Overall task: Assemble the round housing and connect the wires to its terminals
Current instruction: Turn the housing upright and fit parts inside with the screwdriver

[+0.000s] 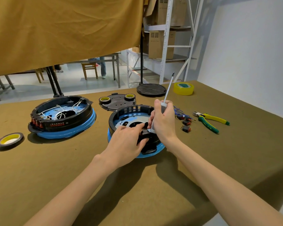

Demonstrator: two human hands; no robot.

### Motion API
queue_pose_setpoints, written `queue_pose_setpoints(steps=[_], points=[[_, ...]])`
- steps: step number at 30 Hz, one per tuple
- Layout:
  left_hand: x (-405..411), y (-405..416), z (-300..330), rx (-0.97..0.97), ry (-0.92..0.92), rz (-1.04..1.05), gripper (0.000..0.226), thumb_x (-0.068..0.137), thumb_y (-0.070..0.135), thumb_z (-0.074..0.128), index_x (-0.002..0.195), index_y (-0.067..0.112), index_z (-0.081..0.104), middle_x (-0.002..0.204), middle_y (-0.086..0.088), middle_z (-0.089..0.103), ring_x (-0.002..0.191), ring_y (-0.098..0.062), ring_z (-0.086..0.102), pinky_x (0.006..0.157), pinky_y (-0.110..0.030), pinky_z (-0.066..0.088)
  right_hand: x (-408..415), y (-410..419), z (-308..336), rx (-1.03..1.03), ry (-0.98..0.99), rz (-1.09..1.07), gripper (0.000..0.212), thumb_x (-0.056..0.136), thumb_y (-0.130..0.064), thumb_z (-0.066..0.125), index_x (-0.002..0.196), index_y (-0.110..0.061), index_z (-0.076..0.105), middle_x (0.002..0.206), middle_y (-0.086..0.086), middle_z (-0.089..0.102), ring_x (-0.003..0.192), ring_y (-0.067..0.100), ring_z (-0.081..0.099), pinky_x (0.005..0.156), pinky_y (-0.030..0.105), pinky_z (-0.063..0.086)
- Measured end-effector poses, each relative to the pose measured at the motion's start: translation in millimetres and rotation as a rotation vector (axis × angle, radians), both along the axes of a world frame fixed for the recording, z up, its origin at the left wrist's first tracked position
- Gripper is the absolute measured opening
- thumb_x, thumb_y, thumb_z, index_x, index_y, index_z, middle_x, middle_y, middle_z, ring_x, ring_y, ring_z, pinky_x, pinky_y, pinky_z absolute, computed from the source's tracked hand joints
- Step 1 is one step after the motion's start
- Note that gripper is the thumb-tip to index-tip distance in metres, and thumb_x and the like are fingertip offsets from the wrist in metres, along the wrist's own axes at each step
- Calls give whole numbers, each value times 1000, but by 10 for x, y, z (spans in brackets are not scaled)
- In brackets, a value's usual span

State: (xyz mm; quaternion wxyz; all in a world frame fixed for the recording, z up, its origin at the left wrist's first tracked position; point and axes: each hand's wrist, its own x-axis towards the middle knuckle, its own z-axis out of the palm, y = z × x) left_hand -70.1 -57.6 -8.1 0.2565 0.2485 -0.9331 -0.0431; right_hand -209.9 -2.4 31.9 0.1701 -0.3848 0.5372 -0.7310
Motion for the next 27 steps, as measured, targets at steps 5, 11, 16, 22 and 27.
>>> queue_pose_setpoints(steps=[5,11,16,22,27], points=[[122,-135,-59,48,52,53,62,92,68,53,141,29,54,114,14,66,112,-9,56,114,-36,32,159,-13,-60,-140,215,-9,21,107,-34,47,106,-12,43,64,7,55,49,18,54,46,28,49],[140,-126,-156,71,239,-20,52,88,60,66,129,27,62,108,14,66,102,-6,53,98,-31,39,179,-64,-75,-106,311,25,30,105,-39,45,107,-9,42,63,2,56,48,14,55,46,23,47],[159,-149,-164,83,208,-52,55,85,69,52,121,30,64,106,14,69,99,-5,53,95,-30,39,240,-94,-153,-91,369,33,29,104,-40,44,108,-12,43,62,-4,55,49,11,53,45,24,47],[175,-189,-161,32,149,-55,51,88,71,51,119,34,66,111,17,69,97,-3,50,93,-28,35,161,-61,-54,-31,271,98,24,107,-34,45,107,-11,42,62,0,55,49,20,55,47,31,50],[180,-211,-165,42,145,-80,50,88,67,55,126,35,60,116,16,68,103,-2,51,92,-28,36,238,-19,-98,-104,291,55,25,104,-42,45,107,-17,43,62,0,55,49,16,54,45,29,49]])
